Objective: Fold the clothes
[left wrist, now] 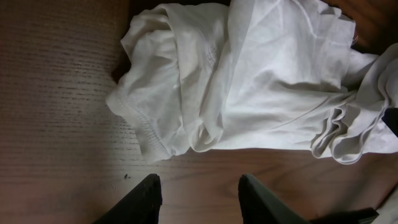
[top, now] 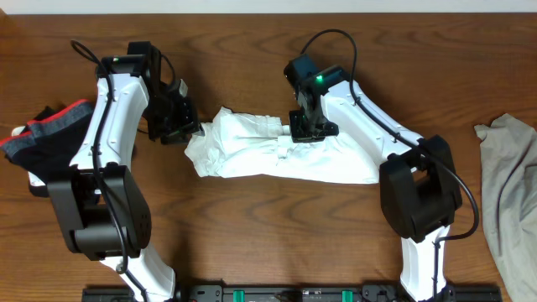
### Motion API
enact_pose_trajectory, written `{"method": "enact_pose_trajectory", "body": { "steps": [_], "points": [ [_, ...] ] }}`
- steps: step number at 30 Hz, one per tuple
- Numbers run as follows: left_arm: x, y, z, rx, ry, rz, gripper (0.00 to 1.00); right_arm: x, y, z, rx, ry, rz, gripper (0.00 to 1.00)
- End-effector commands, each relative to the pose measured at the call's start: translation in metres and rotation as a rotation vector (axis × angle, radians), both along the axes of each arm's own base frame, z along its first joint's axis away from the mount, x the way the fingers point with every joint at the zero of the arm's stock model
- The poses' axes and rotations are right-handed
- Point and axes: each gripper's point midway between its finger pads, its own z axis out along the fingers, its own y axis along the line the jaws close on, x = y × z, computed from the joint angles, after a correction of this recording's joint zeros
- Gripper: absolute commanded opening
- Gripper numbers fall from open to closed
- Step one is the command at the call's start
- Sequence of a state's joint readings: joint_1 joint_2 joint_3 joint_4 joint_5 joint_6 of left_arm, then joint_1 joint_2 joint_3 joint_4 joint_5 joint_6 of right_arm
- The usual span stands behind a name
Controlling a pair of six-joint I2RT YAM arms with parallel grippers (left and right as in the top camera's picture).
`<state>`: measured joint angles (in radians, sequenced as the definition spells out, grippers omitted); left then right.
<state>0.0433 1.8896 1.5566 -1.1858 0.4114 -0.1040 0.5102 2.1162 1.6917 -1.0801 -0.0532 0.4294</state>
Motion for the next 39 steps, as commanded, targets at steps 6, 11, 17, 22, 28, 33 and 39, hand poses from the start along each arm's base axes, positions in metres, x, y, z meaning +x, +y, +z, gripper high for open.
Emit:
{"method": "enact_pose_trajectory", "body": {
  "steps": [6, 11, 17, 22, 28, 33, 39],
  "points": [
    [-0.001, 0.001, -0.002, 0.005, 0.009, -0.001, 0.43, -0.006, 0.009, 0.026, 0.023, -0.031, 0.02, 0.01],
    [0.0, 0.001, -0.002, 0.005, 0.006, -0.001, 0.43, -0.024, 0.018, 0.06, 0.047, -0.064, 0.064, 0.01],
    [0.001, 0.001, -0.002, 0.005, 0.002, -0.001, 0.43, -0.056, 0.038, 0.063, 0.026, -0.026, 0.148, 0.01],
    [0.001, 0.001, -0.002, 0.005, 0.002, -0.001, 0.43, -0.07, 0.057, 0.062, 0.029, -0.032, 0.211, 0.02],
    [0.0, 0.001, -0.002, 0.005, 0.005, -0.001, 0.43, -0.066, 0.059, 0.061, 0.026, -0.046, 0.212, 0.4],
    [0.0, 0.001, -0.002, 0.005, 0.006, -0.001, 0.43, -0.058, 0.041, 0.06, -0.011, -0.043, 0.173, 0.39],
    [-0.001, 0.001, -0.002, 0.005, 0.011, -0.001, 0.5, -0.037, 0.012, 0.06, -0.054, -0.064, 0.1, 0.36]
  ]
}}
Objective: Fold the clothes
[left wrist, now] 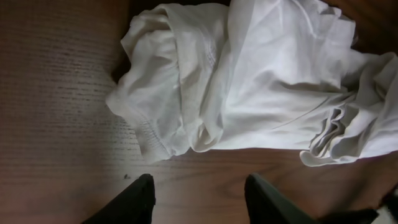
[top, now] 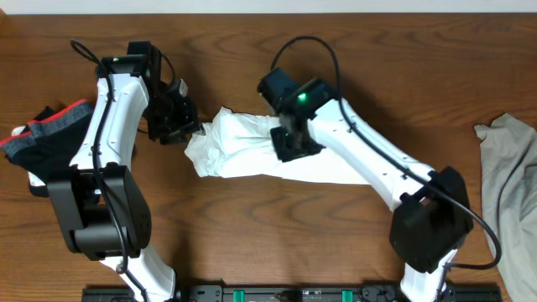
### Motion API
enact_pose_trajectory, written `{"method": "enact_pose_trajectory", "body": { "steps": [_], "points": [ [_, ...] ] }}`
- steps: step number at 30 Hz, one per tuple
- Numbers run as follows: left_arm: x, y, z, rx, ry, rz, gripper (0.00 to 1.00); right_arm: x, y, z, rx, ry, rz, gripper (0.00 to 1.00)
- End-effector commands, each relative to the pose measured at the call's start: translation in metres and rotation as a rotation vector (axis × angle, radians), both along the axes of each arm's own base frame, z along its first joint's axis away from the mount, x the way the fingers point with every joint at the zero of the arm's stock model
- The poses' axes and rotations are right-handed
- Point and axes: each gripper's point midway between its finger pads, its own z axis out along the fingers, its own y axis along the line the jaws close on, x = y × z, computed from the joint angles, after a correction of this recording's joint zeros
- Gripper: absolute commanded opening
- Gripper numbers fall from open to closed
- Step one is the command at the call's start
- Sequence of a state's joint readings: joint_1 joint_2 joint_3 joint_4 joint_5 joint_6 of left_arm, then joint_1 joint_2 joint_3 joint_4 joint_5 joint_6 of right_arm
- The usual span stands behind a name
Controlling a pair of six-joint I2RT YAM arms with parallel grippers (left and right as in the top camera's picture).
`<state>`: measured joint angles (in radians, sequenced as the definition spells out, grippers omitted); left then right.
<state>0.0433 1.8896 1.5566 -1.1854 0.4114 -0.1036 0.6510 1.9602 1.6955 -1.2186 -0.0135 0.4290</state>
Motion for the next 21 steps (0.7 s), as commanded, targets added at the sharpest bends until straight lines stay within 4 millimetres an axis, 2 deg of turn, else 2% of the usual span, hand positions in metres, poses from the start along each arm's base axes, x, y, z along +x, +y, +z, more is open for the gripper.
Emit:
{"method": "enact_pose_trajectory", "body": {
  "steps": [1, 6, 8, 12, 21],
  "points": [
    [-0.002, 0.001, -0.003, 0.005, 0.015, -0.002, 0.53, 0.017, -0.02, 0.001, -0.031, -0.025, -0.054, 0.36],
    [-0.005, 0.005, -0.014, 0.028, 0.011, -0.03, 0.75, 0.027, -0.043, 0.001, -0.04, -0.012, -0.114, 0.36],
    [-0.001, 0.006, -0.021, 0.034, -0.004, -0.039, 0.8, 0.029, -0.051, 0.0, -0.045, -0.004, -0.134, 0.36],
    [0.001, 0.004, -0.034, 0.02, 0.006, -0.069, 0.83, 0.029, -0.061, 0.0, -0.057, 0.014, -0.158, 0.35],
    [0.004, -0.005, -0.077, -0.044, 0.084, -0.082, 0.83, 0.028, -0.061, 0.0, -0.058, 0.016, -0.157, 0.35]
  ]
}}
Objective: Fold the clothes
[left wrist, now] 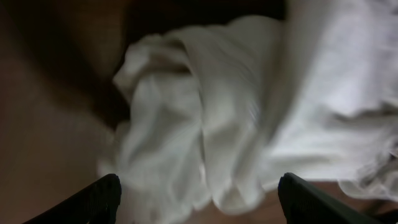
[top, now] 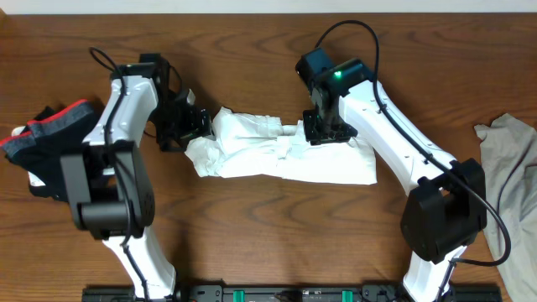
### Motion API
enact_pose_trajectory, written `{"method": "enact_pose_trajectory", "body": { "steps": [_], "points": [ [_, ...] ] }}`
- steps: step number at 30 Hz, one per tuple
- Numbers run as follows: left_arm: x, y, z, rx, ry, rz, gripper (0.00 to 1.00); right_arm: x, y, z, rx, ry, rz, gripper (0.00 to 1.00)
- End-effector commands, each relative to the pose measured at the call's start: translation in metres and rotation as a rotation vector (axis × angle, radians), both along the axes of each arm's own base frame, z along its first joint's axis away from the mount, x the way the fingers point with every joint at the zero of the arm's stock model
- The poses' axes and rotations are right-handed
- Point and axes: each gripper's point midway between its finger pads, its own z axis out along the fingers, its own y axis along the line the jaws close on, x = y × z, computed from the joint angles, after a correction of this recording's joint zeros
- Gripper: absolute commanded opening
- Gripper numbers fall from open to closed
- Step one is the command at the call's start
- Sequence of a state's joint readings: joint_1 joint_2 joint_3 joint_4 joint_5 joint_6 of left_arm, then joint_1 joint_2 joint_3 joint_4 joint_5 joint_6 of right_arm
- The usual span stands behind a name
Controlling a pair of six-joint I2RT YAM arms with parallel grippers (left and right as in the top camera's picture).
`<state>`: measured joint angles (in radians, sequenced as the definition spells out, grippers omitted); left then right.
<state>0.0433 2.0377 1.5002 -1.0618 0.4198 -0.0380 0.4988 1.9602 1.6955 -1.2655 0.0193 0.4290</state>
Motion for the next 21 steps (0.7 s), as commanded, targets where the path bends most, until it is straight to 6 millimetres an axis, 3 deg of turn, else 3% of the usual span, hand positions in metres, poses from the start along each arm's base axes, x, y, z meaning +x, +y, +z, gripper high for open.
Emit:
{"method": "enact_pose_trajectory", "body": {
  "steps": [1, 7, 14, 21],
  "points": [
    [-0.002, -0.003, -0.017, -0.029, 0.029, -0.021, 0.83, 0.003, -0.001, 0.001, -0.006, -0.006, -0.003, 0.35],
    [0.009, -0.003, -0.025, -0.027, -0.01, -0.022, 0.83, 0.002, -0.001, 0.001, -0.006, -0.005, -0.003, 0.34],
    [0.002, -0.013, -0.032, -0.024, 0.002, -0.057, 0.82, 0.002, -0.001, 0.001, -0.006, -0.005, -0.003, 0.34],
    [0.005, 0.008, -0.037, 0.057, 0.003, -0.018, 0.87, 0.0, -0.003, 0.001, -0.013, 0.007, -0.003, 0.34]
  ]
}}
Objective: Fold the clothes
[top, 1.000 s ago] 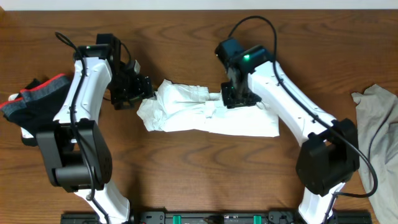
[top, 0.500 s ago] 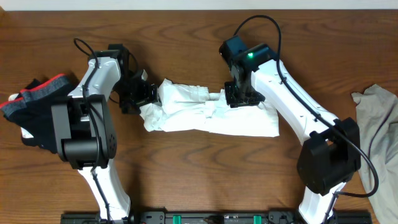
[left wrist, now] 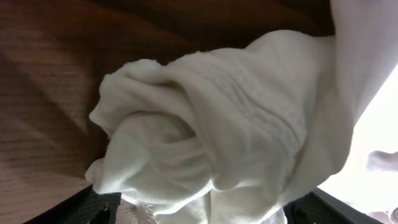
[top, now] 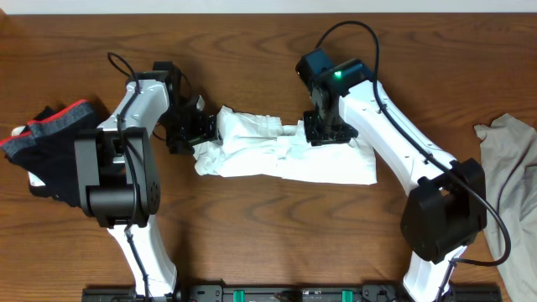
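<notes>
A crumpled white garment (top: 277, 158) lies across the middle of the table. Its bunched left end (left wrist: 205, 124) fills the left wrist view. My left gripper (top: 201, 134) is open wide around that end, with the dark fingers (left wrist: 93, 210) showing at the bottom corners and cloth between them. My right gripper (top: 323, 130) is down on the garment's upper edge near the middle, where a fold of cloth runs up to it. The overhead view does not show how its jaws stand.
A dark pile of clothes with a red and grey band (top: 50, 134) sits at the table's left edge. A grey-beige garment (top: 508, 193) lies at the right edge. The arm bases stand along the front edge.
My left gripper has moved a little to the right, further onto the garment's left end. The cloth now sits closer and sharper between its open fingers. The right arm has not moved.
At first my left gripper stood open just short of the garment's left end, the right one on its upper middle. Then the right gripper was further left on the cloth. Later it was back to the right, and the left jaws were wider and against the cloth, now around it.
</notes>
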### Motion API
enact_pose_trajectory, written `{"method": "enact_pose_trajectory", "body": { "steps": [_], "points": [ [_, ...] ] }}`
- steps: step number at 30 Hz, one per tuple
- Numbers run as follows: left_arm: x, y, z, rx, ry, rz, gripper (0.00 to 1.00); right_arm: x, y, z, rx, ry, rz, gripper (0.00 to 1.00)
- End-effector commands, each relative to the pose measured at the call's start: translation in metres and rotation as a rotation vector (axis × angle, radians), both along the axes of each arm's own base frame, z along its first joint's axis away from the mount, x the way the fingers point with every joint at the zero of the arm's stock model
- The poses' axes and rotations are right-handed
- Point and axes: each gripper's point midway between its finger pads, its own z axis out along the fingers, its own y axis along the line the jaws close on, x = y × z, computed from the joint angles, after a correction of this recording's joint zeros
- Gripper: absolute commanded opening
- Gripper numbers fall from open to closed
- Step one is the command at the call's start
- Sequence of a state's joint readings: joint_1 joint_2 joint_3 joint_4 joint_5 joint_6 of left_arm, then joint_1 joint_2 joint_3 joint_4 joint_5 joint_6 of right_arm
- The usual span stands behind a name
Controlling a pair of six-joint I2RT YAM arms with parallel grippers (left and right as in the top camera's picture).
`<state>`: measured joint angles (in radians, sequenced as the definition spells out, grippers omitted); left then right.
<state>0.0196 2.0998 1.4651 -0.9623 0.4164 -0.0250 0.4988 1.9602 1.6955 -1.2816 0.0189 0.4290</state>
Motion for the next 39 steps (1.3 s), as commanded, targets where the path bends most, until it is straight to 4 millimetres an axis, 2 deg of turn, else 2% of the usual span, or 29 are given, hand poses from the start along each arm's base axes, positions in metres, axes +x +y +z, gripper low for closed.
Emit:
{"method": "enact_pose_trajectory", "body": {
  "steps": [1, 7, 10, 14, 18, 34, 39],
  "points": [
    [-0.001, 0.02, -0.006, 0.07, 0.012, 0.033, 0.9, 0.003, -0.001, 0.001, -0.005, -0.008, -0.003, 0.34],
    [0.002, 0.039, -0.008, 0.097, 0.021, 0.12, 1.0, 0.004, -0.002, 0.001, -0.01, -0.01, -0.003, 0.34],
    [0.004, 0.037, -0.007, 0.089, 0.015, 0.121, 1.0, 0.004, -0.002, 0.001, -0.014, -0.013, -0.003, 0.34],
    [0.007, 0.022, -0.005, 0.036, -0.011, 0.078, 1.0, 0.004, -0.002, 0.001, -0.014, -0.012, -0.003, 0.33],
    [0.007, 0.018, -0.006, 0.036, -0.013, 0.064, 1.0, 0.003, -0.003, 0.001, -0.016, -0.008, -0.003, 0.33],
    [0.004, 0.019, -0.005, 0.035, 0.0, 0.069, 1.0, 0.001, -0.004, 0.001, -0.02, -0.002, -0.003, 0.33],
    [0.006, 0.026, 0.006, 0.069, -0.025, 0.07, 0.98, 0.001, -0.004, 0.001, -0.02, -0.002, -0.003, 0.33]
  ]
}}
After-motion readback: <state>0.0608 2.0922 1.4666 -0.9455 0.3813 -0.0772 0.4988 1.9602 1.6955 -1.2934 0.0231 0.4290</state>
